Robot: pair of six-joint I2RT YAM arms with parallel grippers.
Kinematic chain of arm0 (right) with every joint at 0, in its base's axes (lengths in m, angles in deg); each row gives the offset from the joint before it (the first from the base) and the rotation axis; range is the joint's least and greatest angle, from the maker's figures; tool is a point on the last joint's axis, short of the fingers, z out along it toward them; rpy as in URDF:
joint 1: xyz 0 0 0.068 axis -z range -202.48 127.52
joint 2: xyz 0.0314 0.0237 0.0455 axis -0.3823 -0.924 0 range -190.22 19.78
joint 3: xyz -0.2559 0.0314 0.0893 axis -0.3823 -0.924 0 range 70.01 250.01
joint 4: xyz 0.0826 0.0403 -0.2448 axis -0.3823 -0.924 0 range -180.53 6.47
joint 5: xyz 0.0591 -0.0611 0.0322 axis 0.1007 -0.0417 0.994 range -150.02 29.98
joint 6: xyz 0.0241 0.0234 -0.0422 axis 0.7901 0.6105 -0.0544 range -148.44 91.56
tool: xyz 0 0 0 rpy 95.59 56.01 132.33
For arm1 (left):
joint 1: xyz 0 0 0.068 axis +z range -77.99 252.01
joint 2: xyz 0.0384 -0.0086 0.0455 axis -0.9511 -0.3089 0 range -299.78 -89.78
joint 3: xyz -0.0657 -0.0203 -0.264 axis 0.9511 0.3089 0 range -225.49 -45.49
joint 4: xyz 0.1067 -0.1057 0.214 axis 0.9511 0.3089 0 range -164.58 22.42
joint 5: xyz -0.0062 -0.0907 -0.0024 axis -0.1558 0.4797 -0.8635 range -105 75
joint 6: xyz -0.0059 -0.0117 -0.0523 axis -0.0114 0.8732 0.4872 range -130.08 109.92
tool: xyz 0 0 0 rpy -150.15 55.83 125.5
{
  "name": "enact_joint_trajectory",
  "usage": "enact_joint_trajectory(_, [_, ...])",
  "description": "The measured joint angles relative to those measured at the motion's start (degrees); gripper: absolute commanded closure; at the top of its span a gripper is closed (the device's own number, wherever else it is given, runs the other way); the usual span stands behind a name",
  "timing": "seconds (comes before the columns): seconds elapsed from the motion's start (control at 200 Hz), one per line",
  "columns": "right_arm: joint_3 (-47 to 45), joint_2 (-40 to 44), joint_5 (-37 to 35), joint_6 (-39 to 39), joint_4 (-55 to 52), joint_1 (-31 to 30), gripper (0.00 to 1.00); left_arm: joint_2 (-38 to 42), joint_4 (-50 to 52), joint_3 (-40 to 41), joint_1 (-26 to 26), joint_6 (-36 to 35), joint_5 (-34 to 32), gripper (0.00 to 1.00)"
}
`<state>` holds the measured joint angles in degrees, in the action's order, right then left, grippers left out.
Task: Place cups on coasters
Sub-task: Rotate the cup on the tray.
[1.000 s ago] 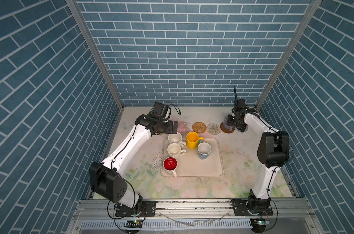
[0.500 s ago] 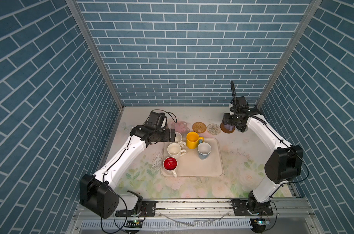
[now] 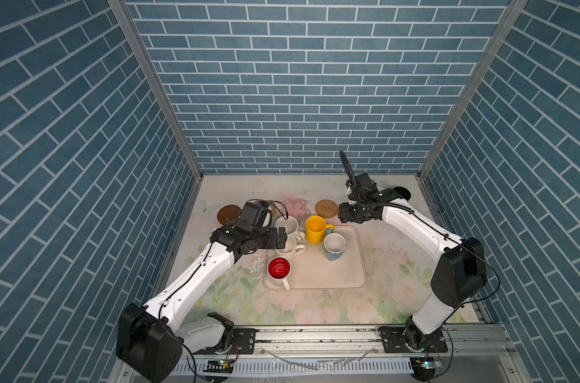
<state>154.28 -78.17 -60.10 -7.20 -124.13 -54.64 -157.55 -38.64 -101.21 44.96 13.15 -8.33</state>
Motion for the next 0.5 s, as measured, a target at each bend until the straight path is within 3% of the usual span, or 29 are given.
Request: enact_joint_trajectory(0.5, [-0.79,-5.77,-1.29,2.58,2.08,-6.71,0.4,5.31,-0.7,4.5,-0.79,0.55,0.0,0.01])
